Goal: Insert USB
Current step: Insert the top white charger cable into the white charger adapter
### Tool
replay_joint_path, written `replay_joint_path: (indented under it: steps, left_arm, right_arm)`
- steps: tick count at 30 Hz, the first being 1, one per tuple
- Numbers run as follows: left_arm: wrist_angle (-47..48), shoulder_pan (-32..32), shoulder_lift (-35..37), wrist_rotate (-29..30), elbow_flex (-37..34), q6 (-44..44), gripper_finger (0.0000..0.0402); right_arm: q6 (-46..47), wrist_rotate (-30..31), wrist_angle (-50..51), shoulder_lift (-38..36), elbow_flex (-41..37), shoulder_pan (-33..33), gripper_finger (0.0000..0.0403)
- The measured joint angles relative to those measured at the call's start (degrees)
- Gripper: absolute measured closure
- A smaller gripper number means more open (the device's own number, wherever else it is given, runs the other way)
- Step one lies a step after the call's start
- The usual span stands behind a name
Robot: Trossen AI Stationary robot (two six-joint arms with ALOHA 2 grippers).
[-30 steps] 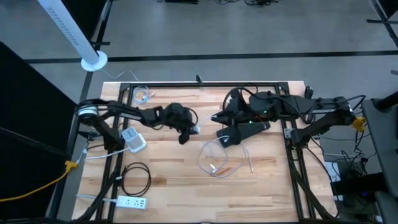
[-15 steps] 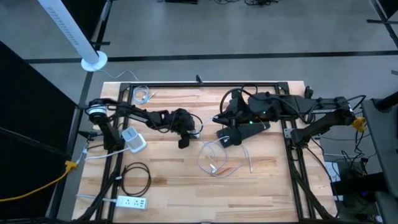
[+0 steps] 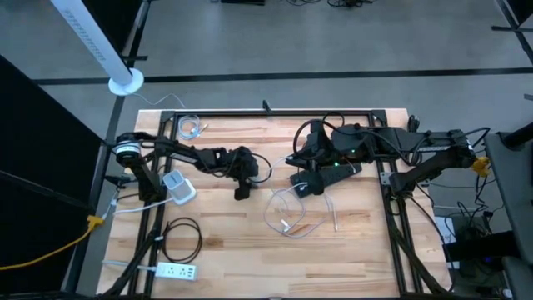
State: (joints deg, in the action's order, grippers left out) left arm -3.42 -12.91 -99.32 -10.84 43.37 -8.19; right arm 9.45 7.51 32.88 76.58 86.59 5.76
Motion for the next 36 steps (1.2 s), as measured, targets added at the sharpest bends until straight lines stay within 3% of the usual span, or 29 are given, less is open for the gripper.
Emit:
replay_joint_path:
  steps: [7, 12, 15, 21, 26, 30, 36]
  left_arm:
    - [10.12, 0.00, 1.87, 0.00, 6.47, -5.27, 0.0153]
    - [22.08, 0.00, 2.35, 0.03, 12.89, -10.86, 0.0161]
    - [23.41, 0.19, 1.69, 1.64, 15.47, -13.34, 0.0172]
    - [25.81, 1.16, -2.24, 2.39, 19.18, -18.00, 0.0195]
    - [33.93, 2.28, -6.62, 2.95, 24.05, -20.06, 0.0212]
    - [39.49, 2.86, -9.83, 6.82, 28.31, -20.41, 0.0225]
    - [43.69, 2.93, -13.59, 7.03, 31.96, -19.41, 0.0241]
  right_arm:
    - [1.28, -0.45, 0.37, -0.04, 0.00, 0.21, 0.0389]
    - [2.87, -1.88, 2.71, -0.23, 0.00, 0.43, 0.0389]
    - [3.32, -1.95, 4.21, -1.03, -0.02, 1.02, 0.0389]
    - [4.65, -1.95, 5.71, -4.76, -0.02, 3.01, 0.0389]
    - [7.41, -1.95, 10.45, -7.69, -0.02, 3.52, 0.0389]
    - [8.23, -1.94, 13.48, -8.46, -0.02, 3.52, 0.0389]
    - [8.18, -2.98, 15.49, -8.55, -0.02, 3.52, 0.0389]
